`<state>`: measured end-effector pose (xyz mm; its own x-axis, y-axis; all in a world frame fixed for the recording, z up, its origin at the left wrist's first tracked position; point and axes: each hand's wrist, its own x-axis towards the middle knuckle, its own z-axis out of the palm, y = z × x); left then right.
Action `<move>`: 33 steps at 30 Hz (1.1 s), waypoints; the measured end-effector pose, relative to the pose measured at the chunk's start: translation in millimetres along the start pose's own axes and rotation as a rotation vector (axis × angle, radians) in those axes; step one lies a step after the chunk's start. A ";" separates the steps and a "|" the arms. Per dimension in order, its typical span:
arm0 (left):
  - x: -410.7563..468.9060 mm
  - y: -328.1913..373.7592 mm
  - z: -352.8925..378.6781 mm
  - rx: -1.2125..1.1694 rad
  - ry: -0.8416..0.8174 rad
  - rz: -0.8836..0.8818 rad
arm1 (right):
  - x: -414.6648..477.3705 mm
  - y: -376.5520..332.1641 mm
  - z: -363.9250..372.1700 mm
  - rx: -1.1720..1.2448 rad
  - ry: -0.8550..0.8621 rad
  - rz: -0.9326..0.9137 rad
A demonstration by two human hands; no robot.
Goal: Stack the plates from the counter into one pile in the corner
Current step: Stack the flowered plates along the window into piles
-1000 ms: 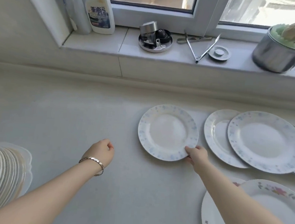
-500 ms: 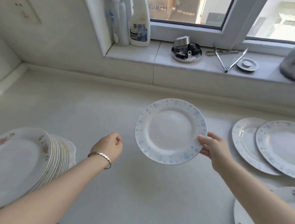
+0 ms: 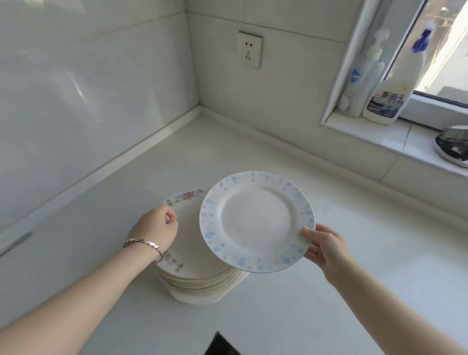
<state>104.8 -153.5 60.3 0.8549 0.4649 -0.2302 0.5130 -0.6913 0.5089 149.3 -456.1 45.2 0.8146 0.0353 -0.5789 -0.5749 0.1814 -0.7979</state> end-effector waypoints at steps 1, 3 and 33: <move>1.6 -12.1 -6.1 -0.001 0.001 -0.019 | 2.0 4.0 15.6 -0.018 -0.005 0.013; 2.8 -31.3 -14.3 -0.006 0.001 -0.048 | 5.2 12.2 41.6 -0.049 -0.003 0.038; 11.1 -29.2 -15.3 -0.080 -0.071 0.006 | 14.9 37.1 106.9 -1.049 -0.106 -0.090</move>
<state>98.1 -119.7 55.6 0.8626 0.4186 -0.2841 0.5027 -0.6462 0.5742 148.4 -343.8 25.0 0.8312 0.1585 -0.5330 -0.2493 -0.7506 -0.6119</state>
